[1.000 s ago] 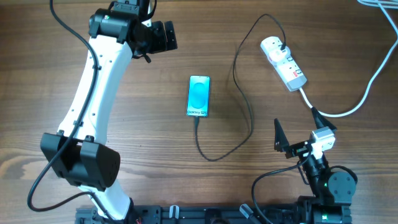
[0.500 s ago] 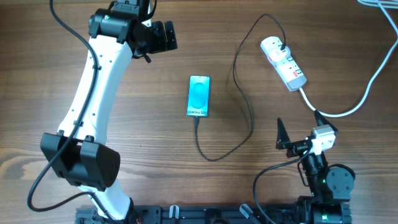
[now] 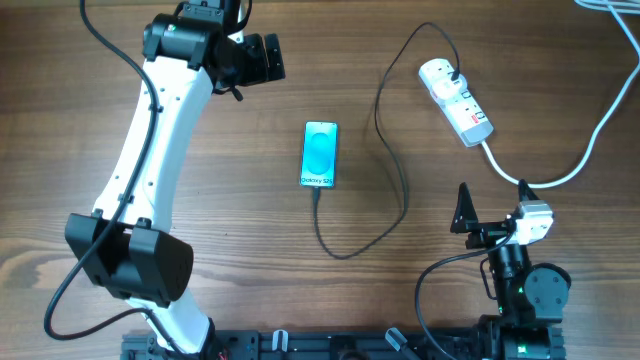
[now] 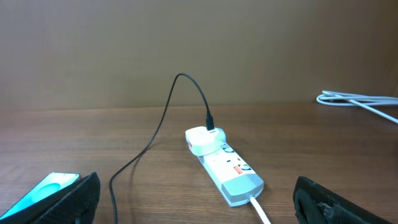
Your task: Plug charger to phone and switch on socket
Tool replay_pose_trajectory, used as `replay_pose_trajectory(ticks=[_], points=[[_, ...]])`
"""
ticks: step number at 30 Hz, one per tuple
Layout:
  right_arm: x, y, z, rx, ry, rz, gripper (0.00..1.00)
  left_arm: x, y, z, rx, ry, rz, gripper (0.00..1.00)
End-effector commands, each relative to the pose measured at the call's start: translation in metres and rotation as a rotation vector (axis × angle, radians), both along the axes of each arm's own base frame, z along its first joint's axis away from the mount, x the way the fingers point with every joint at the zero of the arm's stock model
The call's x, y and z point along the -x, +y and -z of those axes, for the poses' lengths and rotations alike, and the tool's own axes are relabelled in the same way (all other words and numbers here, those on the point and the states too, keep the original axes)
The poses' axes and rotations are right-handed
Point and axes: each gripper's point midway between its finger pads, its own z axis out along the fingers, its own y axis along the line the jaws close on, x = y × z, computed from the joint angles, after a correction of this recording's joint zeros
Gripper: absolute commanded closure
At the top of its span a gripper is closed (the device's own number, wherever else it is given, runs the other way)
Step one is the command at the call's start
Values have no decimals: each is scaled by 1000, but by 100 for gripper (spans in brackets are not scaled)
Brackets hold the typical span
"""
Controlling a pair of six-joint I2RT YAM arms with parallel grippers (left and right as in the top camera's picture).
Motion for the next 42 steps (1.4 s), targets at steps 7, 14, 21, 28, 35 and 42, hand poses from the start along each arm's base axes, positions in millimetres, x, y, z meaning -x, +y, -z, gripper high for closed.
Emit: replay_pose_trajectory(ticks=[7, 14, 21, 28, 35, 42], points=[[1, -3, -2, 86, -16, 17, 1, 0, 3, 3, -5, 8, -18, 0], [1, -2, -4, 85, -21, 13, 0, 0, 3, 3, -5, 8, -18, 0], [1, -2, -4, 85, -21, 13, 0, 0, 3, 3, -5, 8, -18, 0], [1, -2, -4, 85, -21, 13, 0, 0, 3, 3, -5, 8, -18, 0], [1, -2, -4, 85, -21, 13, 0, 0, 3, 3, -5, 8, -18, 0], [1, -2, -4, 85, -21, 12, 0, 0, 6, 3, -30, 4, -17, 0]])
